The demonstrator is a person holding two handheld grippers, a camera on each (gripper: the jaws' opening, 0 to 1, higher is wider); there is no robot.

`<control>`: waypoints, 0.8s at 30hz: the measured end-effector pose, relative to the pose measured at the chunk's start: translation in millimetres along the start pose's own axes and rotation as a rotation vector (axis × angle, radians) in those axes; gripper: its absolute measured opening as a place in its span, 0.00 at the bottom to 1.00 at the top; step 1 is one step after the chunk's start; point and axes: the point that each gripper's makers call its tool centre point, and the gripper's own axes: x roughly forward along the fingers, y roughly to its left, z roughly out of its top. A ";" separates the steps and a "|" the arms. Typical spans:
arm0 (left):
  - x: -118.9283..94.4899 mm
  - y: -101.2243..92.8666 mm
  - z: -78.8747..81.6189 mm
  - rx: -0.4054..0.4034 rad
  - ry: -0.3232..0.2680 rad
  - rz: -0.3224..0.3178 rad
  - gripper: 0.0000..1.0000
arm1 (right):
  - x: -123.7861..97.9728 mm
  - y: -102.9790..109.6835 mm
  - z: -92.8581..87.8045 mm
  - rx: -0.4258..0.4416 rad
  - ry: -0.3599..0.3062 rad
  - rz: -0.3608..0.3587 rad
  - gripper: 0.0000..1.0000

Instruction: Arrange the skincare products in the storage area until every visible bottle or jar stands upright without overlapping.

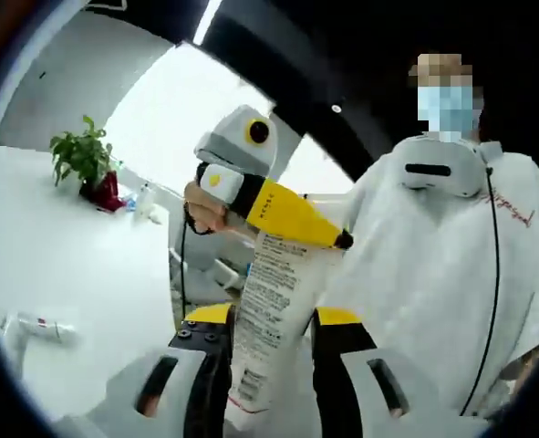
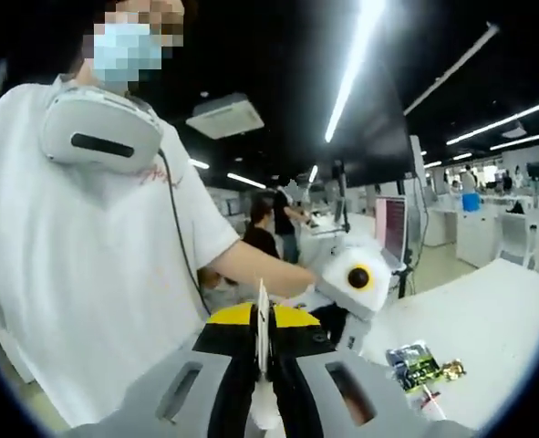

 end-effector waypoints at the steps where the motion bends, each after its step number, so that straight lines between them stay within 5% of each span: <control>1: 0.4 4.3 -2.3 0.008 0.007 0.050 0.24 | -0.6 -4.0 -3.3 0.009 0.007 -0.024 0.04; 10: 6.7 41.7 -25.6 0.115 0.098 0.448 0.24 | -1.5 -29.1 -8.3 0.013 0.013 -0.149 0.04; 14: -12.0 69.2 -28.0 0.169 0.151 0.719 0.23 | -0.7 -44.1 -22.5 0.035 0.094 -0.225 0.04; 19: -24.6 76.6 -41.8 0.270 0.309 0.830 0.22 | 3.6 -46.1 -33.3 0.018 0.172 -0.237 0.04; 24: -33.7 80.0 -44.9 0.220 0.262 0.862 0.22 | 8.0 -42.0 -37.2 -0.009 0.208 -0.230 0.05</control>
